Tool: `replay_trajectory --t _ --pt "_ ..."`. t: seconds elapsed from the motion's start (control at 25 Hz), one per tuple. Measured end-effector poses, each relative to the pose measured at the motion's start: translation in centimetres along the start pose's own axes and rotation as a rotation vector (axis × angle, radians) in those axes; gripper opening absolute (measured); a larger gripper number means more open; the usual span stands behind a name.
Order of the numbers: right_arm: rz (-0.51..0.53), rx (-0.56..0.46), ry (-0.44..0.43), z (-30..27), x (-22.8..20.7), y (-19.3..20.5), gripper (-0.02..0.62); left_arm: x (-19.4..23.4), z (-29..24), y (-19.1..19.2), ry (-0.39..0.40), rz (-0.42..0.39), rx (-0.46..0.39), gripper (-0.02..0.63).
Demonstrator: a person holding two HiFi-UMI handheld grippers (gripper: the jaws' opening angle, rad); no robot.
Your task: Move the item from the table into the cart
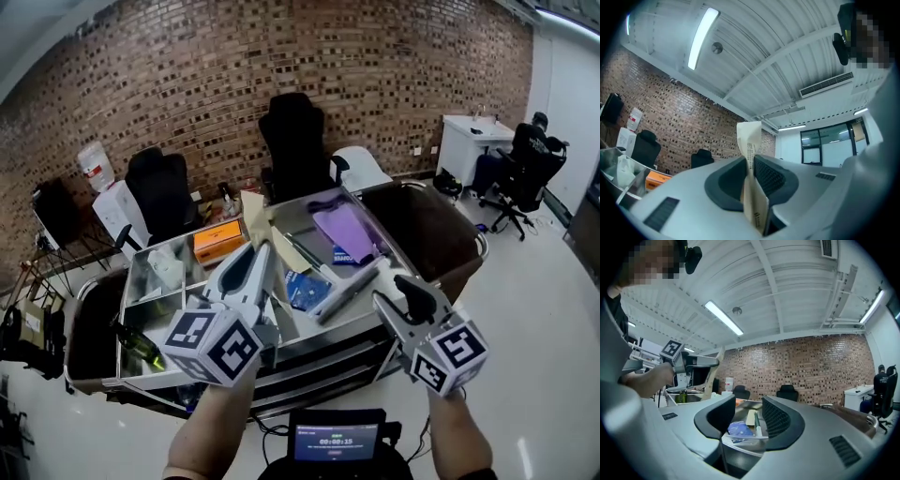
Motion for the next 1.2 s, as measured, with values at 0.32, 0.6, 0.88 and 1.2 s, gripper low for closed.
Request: replay_trajectory --t 0.32,0.6,0.88,1.2 --pt "0.035 -0.024 -0.157 -6.8 -8.0 0.3 0.170 1.5 -10.8 1.9 -0.132 0.023 0.061 0.065" --pt "0.083 -0.040 -0.300 -12.7 -22.7 1.2 0.170 2.1 -26.9 5.8 -0.355 0.021 0.162 0.066" --pt "0.026 -0.040 -0.369 -17.2 -28.6 4.2 0.170 6.2 -35.2 10.9 -0.518 0.036 0.300 0.066" --pt "-0.007 0.086 -0.336 -23.1 -30.6 7.2 0.170 9.4 -40.0 14.4 -0.557 0.047 0.442 0.066"
Point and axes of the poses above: the fingertips, and each gripper's own axes: z backward along the fingers, x to its left, y out of its underside, the point moved 8 cm from there along z, backward along the fingers, and after that the axes turned 10 degrees about z, right-handed, at the moved point
